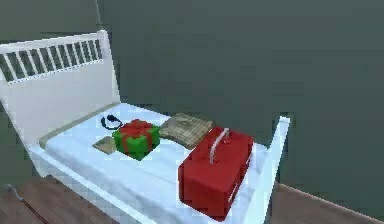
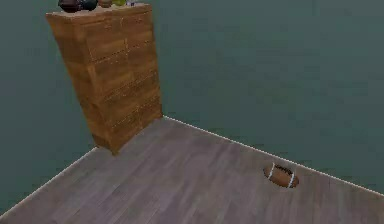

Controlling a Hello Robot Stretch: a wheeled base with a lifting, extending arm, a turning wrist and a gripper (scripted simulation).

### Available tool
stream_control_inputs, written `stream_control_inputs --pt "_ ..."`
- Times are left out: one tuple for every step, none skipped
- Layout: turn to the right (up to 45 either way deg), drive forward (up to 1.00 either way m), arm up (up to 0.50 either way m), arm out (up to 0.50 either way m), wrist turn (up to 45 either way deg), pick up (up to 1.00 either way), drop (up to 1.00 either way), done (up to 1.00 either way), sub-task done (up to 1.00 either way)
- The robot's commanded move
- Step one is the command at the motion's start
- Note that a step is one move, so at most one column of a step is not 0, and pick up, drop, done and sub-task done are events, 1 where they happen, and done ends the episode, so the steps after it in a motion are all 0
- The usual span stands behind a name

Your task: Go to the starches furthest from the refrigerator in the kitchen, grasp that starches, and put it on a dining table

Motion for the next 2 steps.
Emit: stream_control_inputs --pt "-45.0 0.00 0.00 0.00 0.0 0.00 0.00 0.00 0.00" --pt "-45.0 0.00 0.00 0.00 0.0 0.00 0.00 0.00 0.00"
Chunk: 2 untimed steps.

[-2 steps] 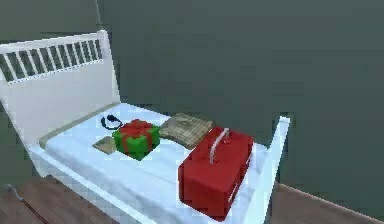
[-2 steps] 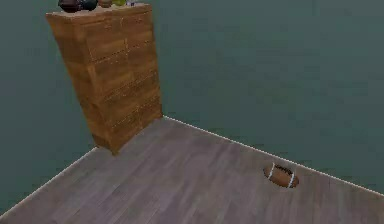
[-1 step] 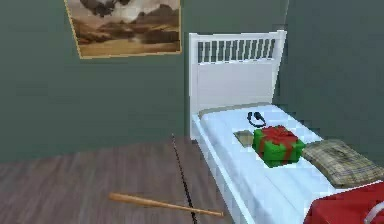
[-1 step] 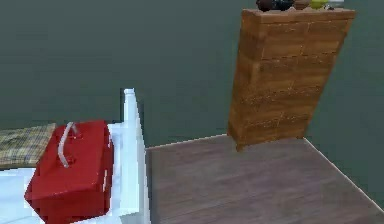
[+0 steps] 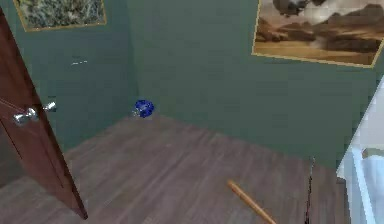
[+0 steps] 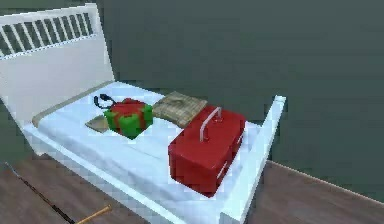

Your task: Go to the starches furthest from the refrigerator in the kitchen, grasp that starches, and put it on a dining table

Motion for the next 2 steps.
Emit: stream_control_inputs --pt "-45.0 0.00 0.00 0.00 0.0 0.00 0.00 0.00 0.00" --pt "-33.0 0.00 0.00 0.00 0.0 0.00 0.00 0.00 0.00"
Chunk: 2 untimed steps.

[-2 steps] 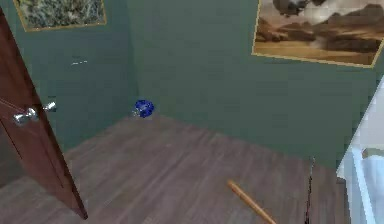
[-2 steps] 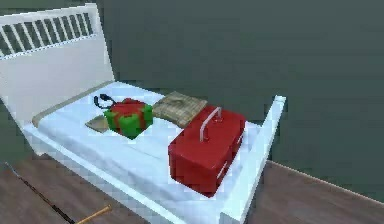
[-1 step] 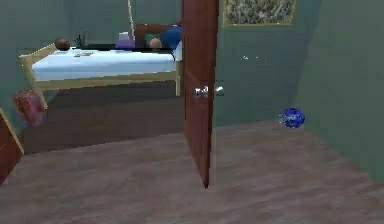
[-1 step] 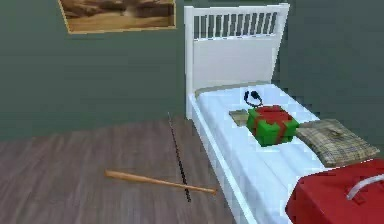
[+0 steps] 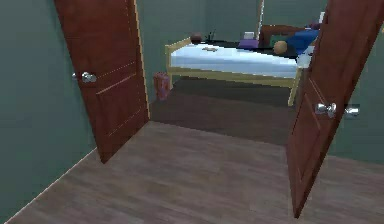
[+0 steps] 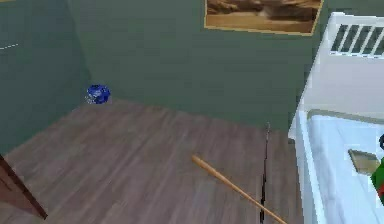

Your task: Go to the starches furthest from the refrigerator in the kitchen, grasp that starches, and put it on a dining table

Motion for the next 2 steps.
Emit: stream_control_inputs --pt "0.0 0.95 0.00 0.00 0.0 0.00 0.00 0.00 0.00" --pt "24.0 0.00 0.00 0.00 0.0 0.00 0.00 0.00 0.00"
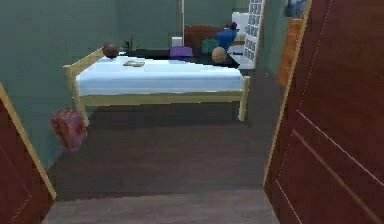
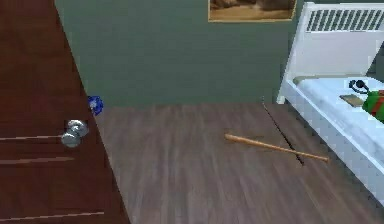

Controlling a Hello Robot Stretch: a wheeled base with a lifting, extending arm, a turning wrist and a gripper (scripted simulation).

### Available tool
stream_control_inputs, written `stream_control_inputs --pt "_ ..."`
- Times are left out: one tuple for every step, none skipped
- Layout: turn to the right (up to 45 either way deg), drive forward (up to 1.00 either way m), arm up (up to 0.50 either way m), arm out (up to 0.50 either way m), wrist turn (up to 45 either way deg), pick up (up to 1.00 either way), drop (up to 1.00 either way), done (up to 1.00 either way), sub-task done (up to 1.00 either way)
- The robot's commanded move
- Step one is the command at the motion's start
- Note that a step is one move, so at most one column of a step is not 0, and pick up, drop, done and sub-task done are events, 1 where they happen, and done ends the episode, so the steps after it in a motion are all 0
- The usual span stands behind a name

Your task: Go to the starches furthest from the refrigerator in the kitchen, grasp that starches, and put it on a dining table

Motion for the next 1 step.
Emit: stream_control_inputs --pt "0.0 1.00 0.00 0.00 0.0 0.00 0.00 0.00 0.00"
